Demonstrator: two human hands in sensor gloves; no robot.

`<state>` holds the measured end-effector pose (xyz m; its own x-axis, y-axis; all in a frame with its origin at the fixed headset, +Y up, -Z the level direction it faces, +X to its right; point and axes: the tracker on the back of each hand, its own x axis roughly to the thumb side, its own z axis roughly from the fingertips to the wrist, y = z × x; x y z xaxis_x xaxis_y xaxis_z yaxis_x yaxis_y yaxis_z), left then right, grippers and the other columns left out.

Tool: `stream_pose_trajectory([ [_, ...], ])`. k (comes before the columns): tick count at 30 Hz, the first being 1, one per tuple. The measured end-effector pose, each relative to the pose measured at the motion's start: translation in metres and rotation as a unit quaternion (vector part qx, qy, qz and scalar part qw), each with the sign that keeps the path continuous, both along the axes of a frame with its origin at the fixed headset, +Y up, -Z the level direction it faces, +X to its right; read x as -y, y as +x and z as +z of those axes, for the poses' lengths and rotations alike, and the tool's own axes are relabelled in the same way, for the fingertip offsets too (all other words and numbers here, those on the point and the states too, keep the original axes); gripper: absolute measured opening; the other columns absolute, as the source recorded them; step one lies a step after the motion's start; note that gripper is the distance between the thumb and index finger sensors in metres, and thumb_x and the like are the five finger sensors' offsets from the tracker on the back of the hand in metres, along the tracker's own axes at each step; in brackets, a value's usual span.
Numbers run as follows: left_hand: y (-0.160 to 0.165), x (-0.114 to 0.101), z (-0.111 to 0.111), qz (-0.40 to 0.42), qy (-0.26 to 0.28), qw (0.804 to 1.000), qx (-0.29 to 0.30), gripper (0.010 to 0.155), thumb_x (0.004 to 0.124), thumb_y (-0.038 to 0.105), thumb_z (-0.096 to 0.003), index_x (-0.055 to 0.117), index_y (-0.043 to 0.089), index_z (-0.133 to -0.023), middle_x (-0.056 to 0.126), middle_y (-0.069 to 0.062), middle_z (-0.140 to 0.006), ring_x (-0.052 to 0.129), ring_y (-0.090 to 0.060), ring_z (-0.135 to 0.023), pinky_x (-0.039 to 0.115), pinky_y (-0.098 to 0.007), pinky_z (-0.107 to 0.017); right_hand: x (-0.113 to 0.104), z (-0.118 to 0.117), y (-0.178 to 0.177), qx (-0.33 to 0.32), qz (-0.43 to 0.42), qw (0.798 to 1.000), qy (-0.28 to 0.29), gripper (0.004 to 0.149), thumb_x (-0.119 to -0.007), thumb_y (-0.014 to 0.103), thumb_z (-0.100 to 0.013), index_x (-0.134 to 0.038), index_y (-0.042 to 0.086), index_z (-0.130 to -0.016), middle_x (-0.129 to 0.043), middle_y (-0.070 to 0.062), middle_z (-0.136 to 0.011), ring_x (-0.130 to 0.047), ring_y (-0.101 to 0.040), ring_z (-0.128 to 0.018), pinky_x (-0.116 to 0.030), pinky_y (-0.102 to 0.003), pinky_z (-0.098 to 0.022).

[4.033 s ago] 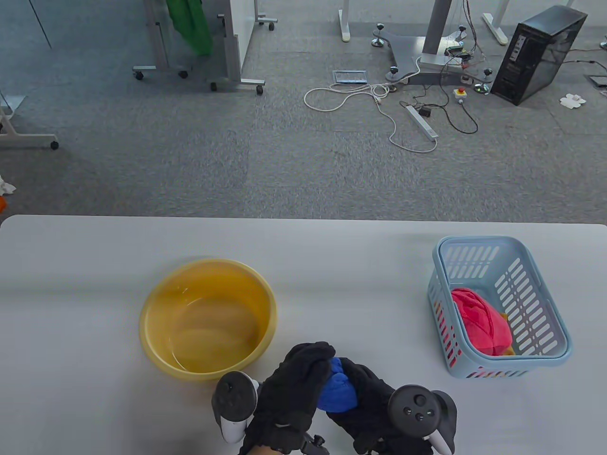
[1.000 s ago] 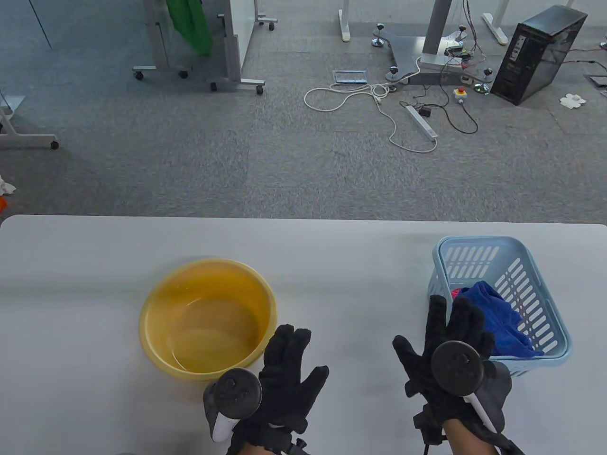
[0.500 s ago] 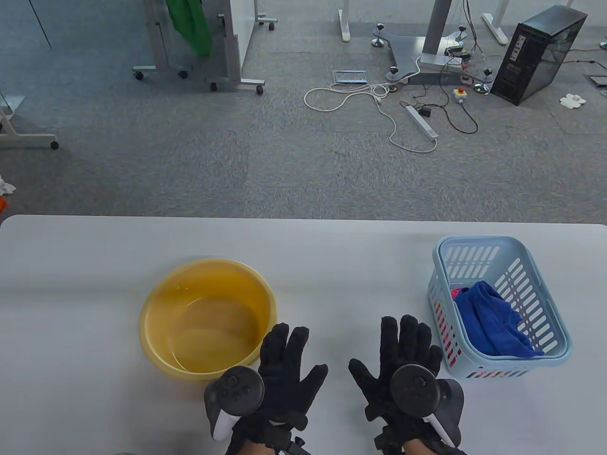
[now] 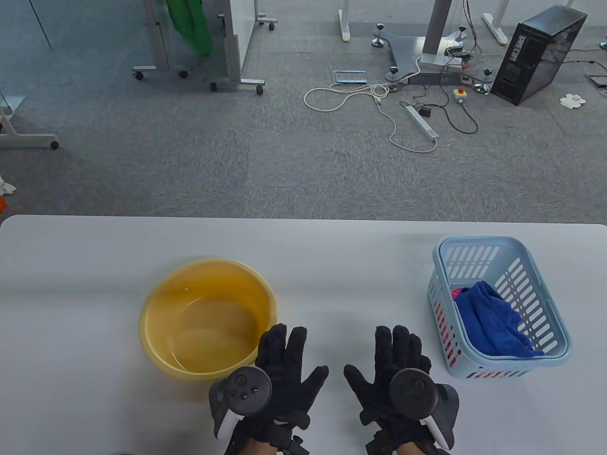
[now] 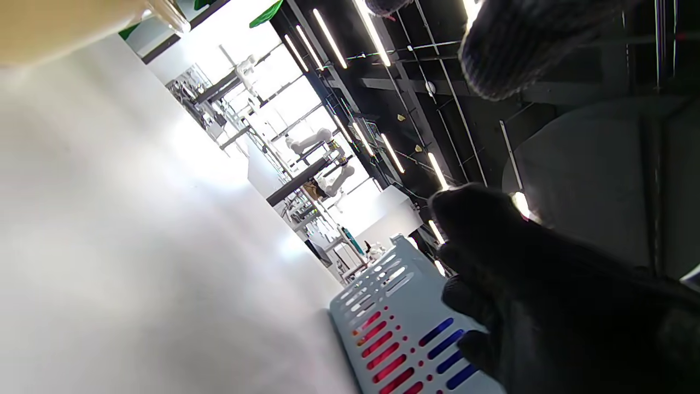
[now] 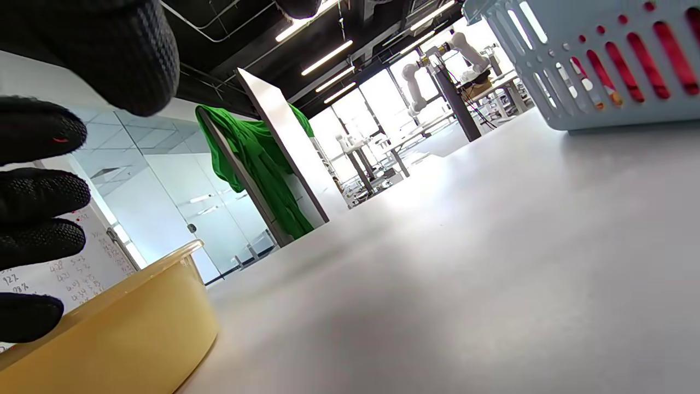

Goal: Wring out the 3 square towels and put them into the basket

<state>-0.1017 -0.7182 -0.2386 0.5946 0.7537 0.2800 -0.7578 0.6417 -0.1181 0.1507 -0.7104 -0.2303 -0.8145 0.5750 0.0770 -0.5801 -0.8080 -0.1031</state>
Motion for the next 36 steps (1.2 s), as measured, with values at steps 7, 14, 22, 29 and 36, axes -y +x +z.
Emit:
stream_pose_trajectory([
  [7, 0.000, -0.002, -0.001, -0.036, 0.014, 0.999, -0.007, 0.081, 0.078, 0.059, -0.0570, 0.034, 0.030, -0.119, 0.011, -0.016, -0.119, 0.007, -0.046, -0.110, 0.022, -0.076, -0.069, -0.002, 0.007, 0.000, -0.006, -0.004, 1.000, 0.004, 0.098, -0.085, 0.058, -0.051, -0.027, 0.013, -0.116, -0.015, -0.027, -0.116, -0.014, -0.059, -0.102, -0.016, -0.080, -0.067],
  [14, -0.004, -0.008, 0.001, -0.035, 0.018, 0.999, -0.011, 0.082, 0.079, 0.059, -0.0570, 0.034, 0.030, -0.119, 0.011, -0.016, -0.119, 0.006, -0.046, -0.110, 0.020, -0.076, -0.068, -0.006, 0.013, 0.013, 0.001, 0.014, 1.000, 0.017, 0.098, -0.085, 0.058, -0.051, -0.027, 0.013, -0.116, -0.015, -0.027, -0.116, -0.013, -0.059, -0.101, -0.016, -0.080, -0.067],
  [22, 0.000, -0.007, -0.001, -0.052, 0.003, 0.999, 0.002, 0.082, 0.080, 0.056, -0.0570, 0.035, 0.030, -0.119, 0.010, -0.016, -0.119, 0.005, -0.047, -0.109, 0.019, -0.076, -0.068, -0.015, 0.016, 0.015, -0.001, 0.005, 1.000, 0.030, 0.097, -0.085, 0.057, -0.052, -0.027, 0.013, -0.116, -0.015, -0.027, -0.116, -0.013, -0.060, -0.101, -0.016, -0.080, -0.067],
  [29, 0.000, -0.005, 0.000, -0.060, 0.002, 0.998, -0.003, 0.081, 0.078, 0.057, -0.0576, 0.034, 0.029, -0.119, 0.009, -0.016, -0.119, 0.004, -0.046, -0.109, 0.020, -0.076, -0.068, -0.015, 0.016, 0.014, -0.008, 0.000, 1.000, 0.025, 0.097, -0.085, 0.057, -0.052, -0.028, 0.013, -0.116, -0.014, -0.028, -0.115, -0.013, -0.060, -0.101, -0.016, -0.080, -0.067],
  [36, 0.005, 0.000, -0.002, -0.061, -0.006, 0.998, 0.005, 0.080, 0.077, 0.057, -0.0579, 0.033, 0.029, -0.119, 0.008, -0.016, -0.119, 0.004, -0.046, -0.109, 0.020, -0.076, -0.068, -0.011, 0.016, 0.011, -0.021, -0.020, 1.000, 0.007, 0.096, -0.085, 0.057, -0.052, -0.029, 0.012, -0.116, -0.014, -0.029, -0.115, -0.014, -0.061, -0.101, -0.016, -0.080, -0.067],
])
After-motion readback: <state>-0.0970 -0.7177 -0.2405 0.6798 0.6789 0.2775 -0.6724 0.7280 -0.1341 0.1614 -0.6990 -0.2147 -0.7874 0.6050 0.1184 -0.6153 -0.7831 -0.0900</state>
